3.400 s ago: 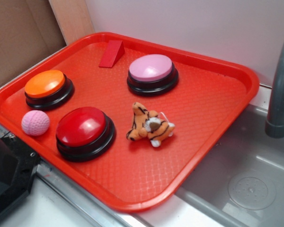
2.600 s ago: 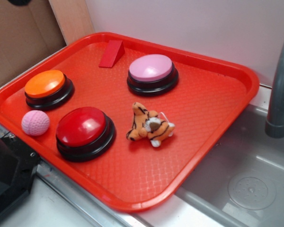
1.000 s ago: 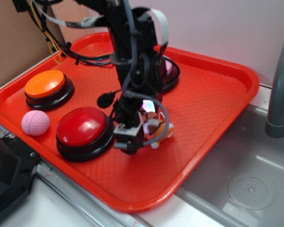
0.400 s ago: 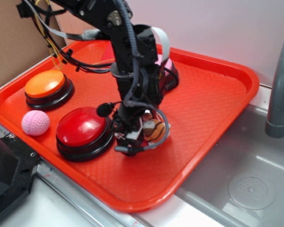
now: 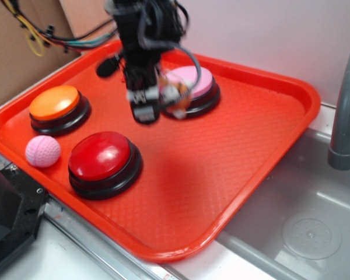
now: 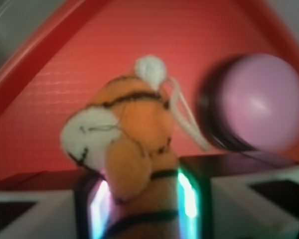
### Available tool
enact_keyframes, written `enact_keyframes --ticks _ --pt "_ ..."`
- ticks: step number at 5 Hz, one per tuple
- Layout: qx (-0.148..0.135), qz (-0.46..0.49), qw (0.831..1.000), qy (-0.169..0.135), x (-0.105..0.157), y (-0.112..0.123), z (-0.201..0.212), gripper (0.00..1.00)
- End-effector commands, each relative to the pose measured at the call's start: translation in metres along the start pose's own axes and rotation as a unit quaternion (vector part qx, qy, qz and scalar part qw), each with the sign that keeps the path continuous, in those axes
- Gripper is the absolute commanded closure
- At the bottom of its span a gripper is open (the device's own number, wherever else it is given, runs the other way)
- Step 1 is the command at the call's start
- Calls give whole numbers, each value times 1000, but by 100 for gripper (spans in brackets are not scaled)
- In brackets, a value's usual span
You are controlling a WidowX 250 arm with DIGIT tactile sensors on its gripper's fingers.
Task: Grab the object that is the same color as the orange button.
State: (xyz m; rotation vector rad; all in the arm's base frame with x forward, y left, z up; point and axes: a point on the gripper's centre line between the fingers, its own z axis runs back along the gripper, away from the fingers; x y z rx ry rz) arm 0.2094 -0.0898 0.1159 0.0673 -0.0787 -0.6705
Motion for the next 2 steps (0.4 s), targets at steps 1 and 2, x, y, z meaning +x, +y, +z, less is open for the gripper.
enact_keyframes --ticks 1,2 --pt "-41 255 966 12 -42 49 59 100" --pt "-43 354 934 -1 -62 65 64 100"
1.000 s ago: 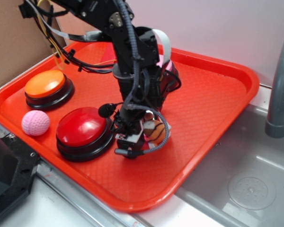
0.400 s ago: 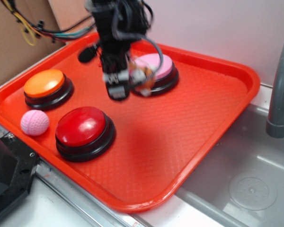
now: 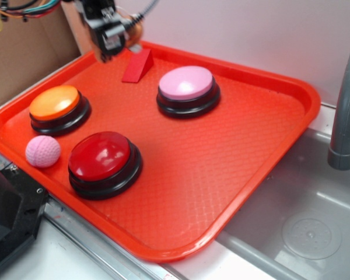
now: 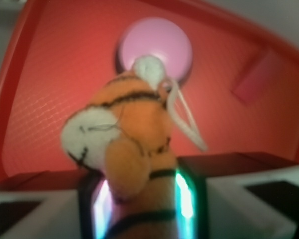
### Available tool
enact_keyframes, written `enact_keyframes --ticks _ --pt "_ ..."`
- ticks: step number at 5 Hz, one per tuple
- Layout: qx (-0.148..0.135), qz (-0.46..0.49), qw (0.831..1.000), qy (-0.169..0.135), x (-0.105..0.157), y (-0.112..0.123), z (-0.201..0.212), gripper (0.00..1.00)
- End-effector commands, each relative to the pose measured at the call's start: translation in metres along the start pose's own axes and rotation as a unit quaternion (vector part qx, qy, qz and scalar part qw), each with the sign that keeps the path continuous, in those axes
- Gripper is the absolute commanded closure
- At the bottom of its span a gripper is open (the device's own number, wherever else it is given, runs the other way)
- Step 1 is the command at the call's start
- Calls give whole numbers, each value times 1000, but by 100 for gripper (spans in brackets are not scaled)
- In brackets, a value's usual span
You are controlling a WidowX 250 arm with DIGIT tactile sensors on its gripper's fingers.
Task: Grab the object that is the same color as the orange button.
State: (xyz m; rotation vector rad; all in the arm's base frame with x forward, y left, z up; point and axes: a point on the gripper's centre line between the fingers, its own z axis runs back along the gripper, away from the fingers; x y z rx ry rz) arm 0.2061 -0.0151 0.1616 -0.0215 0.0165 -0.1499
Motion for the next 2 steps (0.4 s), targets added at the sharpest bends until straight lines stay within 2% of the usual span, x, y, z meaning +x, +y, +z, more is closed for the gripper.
enact_keyframes --ticks 1,2 --pt "5 139 989 -57 -11 18 19 100" --pt "28 144 988 -57 -7 17 15 100"
